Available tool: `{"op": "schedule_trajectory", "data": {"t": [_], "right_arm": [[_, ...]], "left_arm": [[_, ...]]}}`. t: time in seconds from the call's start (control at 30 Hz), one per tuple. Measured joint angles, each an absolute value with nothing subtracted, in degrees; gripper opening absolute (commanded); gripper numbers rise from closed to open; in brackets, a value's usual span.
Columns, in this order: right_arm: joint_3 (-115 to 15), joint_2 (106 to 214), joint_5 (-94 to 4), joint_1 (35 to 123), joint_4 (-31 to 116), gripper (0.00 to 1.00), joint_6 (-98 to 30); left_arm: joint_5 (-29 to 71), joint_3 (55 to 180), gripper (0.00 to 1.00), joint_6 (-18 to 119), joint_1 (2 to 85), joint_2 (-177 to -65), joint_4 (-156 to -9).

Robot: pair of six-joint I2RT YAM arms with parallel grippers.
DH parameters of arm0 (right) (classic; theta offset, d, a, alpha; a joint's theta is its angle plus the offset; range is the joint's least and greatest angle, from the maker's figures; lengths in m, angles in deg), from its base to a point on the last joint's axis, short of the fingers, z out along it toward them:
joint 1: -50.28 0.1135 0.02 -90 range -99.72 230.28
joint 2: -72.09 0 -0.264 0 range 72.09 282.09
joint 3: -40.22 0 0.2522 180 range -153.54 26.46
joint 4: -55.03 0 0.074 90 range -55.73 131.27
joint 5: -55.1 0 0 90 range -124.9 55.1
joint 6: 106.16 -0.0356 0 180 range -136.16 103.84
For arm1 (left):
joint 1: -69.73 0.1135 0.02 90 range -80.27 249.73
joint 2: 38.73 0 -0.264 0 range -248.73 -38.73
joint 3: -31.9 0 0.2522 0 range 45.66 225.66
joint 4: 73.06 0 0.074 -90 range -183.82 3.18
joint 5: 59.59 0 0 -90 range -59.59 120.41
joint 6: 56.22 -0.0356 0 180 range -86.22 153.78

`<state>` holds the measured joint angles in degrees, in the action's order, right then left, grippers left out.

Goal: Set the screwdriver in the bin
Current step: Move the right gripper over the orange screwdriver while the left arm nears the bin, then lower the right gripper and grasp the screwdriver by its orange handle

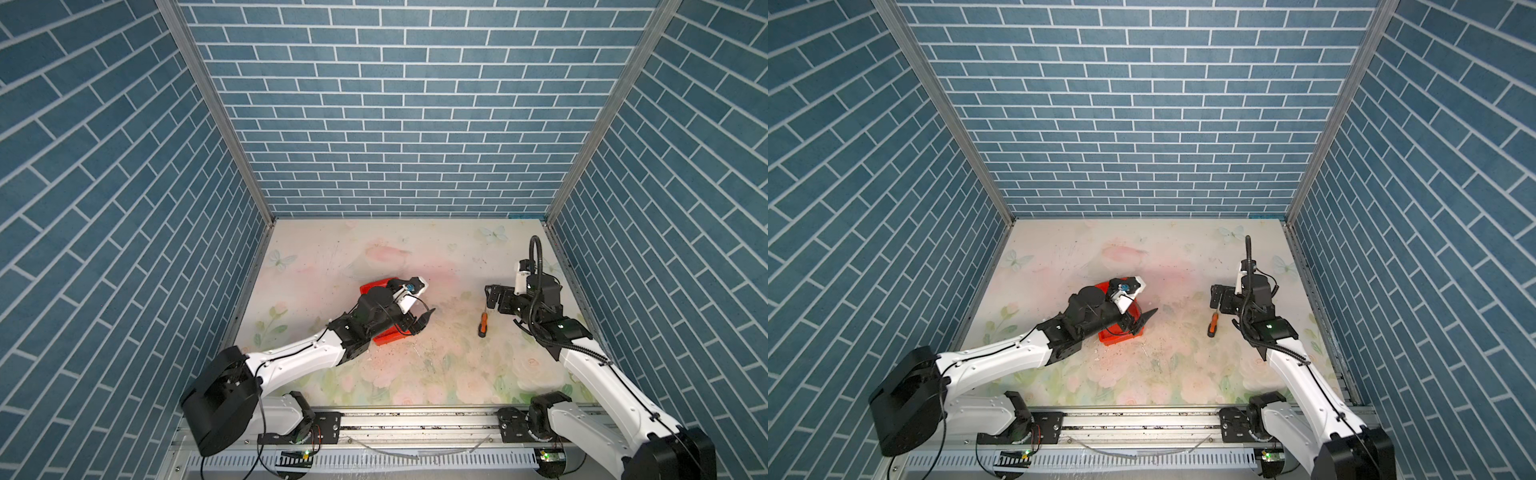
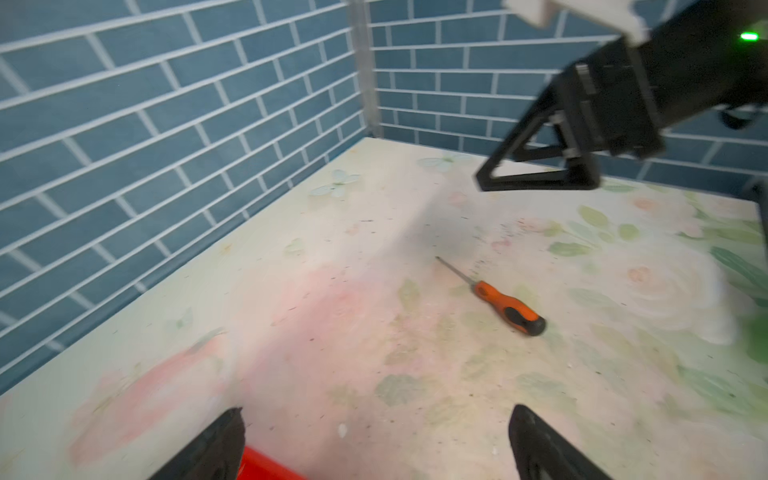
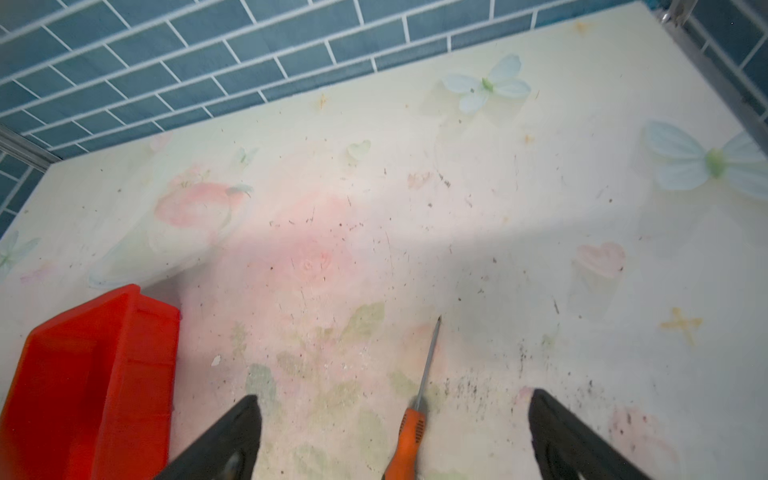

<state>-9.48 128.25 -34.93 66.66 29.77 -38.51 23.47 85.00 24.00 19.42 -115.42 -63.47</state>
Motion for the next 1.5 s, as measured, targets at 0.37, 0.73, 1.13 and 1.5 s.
{"op": "schedule_trajectory", "data": {"t": [0.37, 0.73, 1.13, 1.5], "right_arm": [[-17.4, 151.2, -34.6, 66.8, 20.8, 0.67, -44.2], [-19.3, 159.7, -34.7, 66.8, 20.7, 0.48, -48.9], [-25.0, 164.7, -34.9, 66.8, 20.0, 0.24, -50.5], [-26.8, 167.8, -35.0, 66.8, 19.0, 0.14, -50.9]], "left_arm": [[17.1, 88.6, 1.0, 20.2, 14.9, -121.9, -64.9], [17.5, 90.0, 1.0, 18.8, 14.7, -122.1, -65.6], [18.4, 90.1, 1.0, 18.3, 14.7, -123.6, -66.0], [19.7, 89.8, 1.0, 17.9, 14.7, -123.6, -66.2]]}}
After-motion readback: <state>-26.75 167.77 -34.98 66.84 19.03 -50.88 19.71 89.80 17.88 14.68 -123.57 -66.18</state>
